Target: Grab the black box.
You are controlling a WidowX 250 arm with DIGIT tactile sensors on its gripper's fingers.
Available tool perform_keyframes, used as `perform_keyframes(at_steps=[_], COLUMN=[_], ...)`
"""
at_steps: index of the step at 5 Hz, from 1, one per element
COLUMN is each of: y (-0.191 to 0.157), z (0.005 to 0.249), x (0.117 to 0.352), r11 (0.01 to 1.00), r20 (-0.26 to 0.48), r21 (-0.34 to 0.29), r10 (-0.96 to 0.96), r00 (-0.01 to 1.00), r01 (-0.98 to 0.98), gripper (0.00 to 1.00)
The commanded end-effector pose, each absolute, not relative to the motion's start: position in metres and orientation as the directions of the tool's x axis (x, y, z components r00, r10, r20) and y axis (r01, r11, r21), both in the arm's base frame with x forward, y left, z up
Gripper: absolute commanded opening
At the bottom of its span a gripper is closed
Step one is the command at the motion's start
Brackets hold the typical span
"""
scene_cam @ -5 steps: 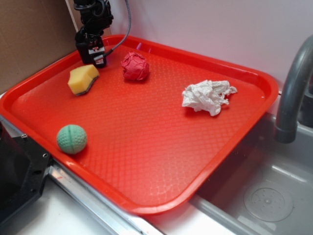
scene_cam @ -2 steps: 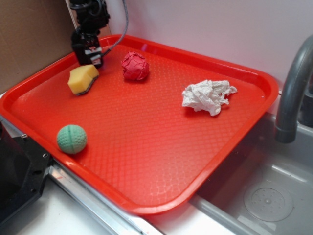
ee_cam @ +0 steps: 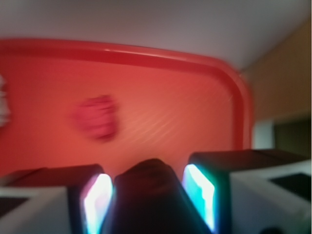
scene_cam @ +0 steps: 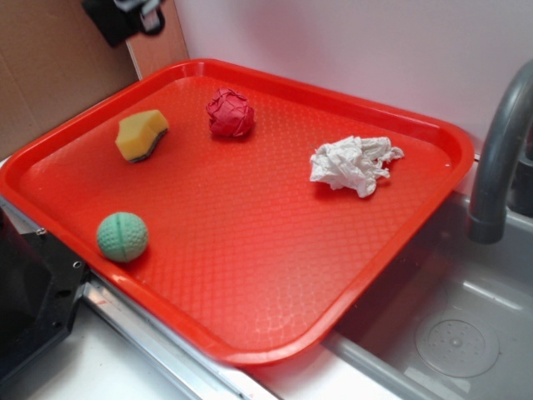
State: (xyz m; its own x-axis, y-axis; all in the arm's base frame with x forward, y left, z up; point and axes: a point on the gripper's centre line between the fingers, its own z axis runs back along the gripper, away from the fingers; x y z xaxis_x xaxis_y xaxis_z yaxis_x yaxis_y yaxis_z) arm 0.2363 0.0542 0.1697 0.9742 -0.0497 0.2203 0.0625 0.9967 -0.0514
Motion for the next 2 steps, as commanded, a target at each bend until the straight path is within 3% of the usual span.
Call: perform_keyframes(at_steps=[1,2], y=[0.019,0.018], z=[0.273,0.261], x=[0.218,0.228], r11=[0.988,0.985], r20=[0.312,0.282], r21=[-0.106,-0.128], r10=[-0.078,-0.073], r00=[0.947,0.957], r01=[0.116,0.112], gripper=[0.0,0.0])
